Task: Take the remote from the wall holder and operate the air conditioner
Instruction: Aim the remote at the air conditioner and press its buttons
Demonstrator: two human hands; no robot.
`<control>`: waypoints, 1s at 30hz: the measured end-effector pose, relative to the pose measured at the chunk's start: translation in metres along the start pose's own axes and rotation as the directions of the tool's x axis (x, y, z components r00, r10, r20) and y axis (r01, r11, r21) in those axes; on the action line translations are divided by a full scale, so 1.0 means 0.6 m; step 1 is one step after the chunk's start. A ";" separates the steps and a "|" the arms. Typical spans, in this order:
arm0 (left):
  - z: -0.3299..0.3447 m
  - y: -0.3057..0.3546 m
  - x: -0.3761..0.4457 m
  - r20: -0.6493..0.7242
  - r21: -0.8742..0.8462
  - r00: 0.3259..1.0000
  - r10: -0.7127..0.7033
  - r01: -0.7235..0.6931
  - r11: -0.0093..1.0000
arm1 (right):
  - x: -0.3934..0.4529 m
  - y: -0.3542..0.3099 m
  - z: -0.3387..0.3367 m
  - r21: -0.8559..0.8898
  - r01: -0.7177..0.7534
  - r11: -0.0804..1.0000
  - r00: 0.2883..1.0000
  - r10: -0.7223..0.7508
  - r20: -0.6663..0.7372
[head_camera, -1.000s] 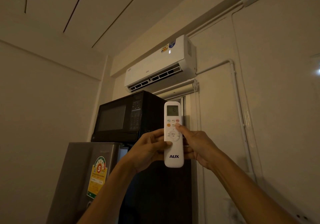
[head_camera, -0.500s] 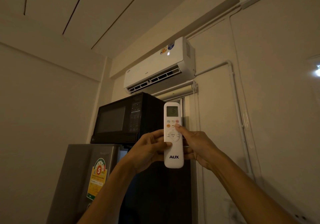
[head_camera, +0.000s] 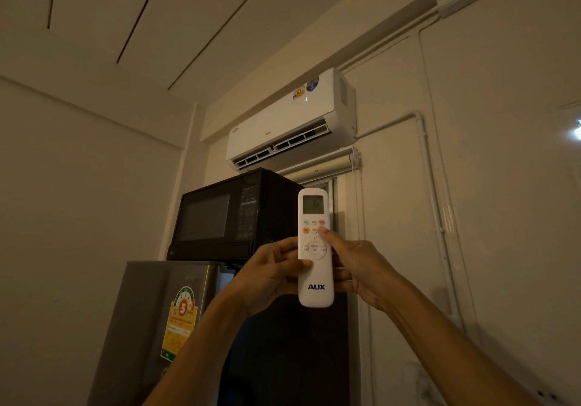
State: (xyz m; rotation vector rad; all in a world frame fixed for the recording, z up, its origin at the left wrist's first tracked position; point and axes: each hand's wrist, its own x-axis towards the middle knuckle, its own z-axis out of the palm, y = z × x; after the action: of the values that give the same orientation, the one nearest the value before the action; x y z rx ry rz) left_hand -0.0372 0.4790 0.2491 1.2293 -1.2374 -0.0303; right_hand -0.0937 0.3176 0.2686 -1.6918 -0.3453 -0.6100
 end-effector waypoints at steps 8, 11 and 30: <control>-0.002 -0.002 -0.001 -0.022 0.016 1.000 -0.009 0.009 1.000 | -0.007 -0.005 0.003 0.004 -0.028 1.000 1.000 0.028 -0.007; -0.001 -0.003 0.000 -0.021 0.025 1.000 -0.012 0.013 1.000 | -0.008 -0.004 0.002 0.003 -0.032 0.999 0.999 0.032 -0.006; -0.002 -0.019 0.007 -0.025 0.017 0.999 -0.041 0.041 0.999 | 0.000 0.008 -0.002 0.007 -0.055 0.998 0.998 0.055 -0.023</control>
State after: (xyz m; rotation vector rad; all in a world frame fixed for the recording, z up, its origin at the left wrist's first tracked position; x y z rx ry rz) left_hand -0.0278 0.4725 0.2439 1.2666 -1.1932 -0.0341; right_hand -0.0912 0.3154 0.2649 -1.6811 -0.2829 -0.5863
